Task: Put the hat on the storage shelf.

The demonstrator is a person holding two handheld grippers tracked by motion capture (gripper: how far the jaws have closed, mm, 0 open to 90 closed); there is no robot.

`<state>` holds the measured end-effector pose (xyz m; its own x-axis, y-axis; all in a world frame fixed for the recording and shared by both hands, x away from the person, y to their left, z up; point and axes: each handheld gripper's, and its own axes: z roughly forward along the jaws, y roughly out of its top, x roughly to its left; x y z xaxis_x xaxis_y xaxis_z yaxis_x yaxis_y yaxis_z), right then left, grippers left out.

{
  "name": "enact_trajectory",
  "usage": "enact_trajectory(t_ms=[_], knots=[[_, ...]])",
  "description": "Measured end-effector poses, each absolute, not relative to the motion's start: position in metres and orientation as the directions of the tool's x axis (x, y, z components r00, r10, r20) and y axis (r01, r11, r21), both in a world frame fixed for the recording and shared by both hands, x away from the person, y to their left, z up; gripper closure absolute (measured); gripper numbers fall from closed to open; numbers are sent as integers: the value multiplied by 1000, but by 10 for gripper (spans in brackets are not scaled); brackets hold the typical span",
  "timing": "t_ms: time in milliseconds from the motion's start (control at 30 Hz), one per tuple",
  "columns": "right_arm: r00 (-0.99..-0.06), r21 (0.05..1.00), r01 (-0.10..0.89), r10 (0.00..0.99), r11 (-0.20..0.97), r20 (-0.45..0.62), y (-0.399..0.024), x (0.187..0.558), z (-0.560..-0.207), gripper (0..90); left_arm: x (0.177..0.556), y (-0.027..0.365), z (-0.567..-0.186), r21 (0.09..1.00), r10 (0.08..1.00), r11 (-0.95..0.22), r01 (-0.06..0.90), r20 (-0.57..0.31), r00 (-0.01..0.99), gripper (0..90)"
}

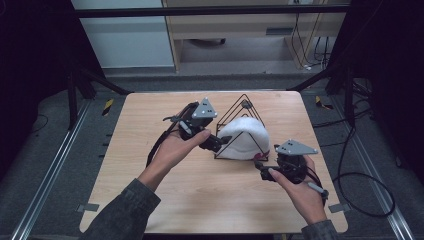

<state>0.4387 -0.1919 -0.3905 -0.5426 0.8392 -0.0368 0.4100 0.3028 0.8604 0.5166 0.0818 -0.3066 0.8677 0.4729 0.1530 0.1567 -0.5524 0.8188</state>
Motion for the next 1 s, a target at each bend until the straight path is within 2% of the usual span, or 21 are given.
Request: enact_trajectory(t_ms=[267,600,1000], knots=[[-593,855,409,805,319,-16,-179,427,-393,234,518,95,-311,818,500,-549,174,155,852,56],[-666,850,368,745,378,-43,-154,423,-407,200,515,107,-321,802,526,-564,196,166,834,56],[-698,820,388,715,421,-37,-131,423,-431,174,512,129,-332,815,572,-528,239,133,810,56]])
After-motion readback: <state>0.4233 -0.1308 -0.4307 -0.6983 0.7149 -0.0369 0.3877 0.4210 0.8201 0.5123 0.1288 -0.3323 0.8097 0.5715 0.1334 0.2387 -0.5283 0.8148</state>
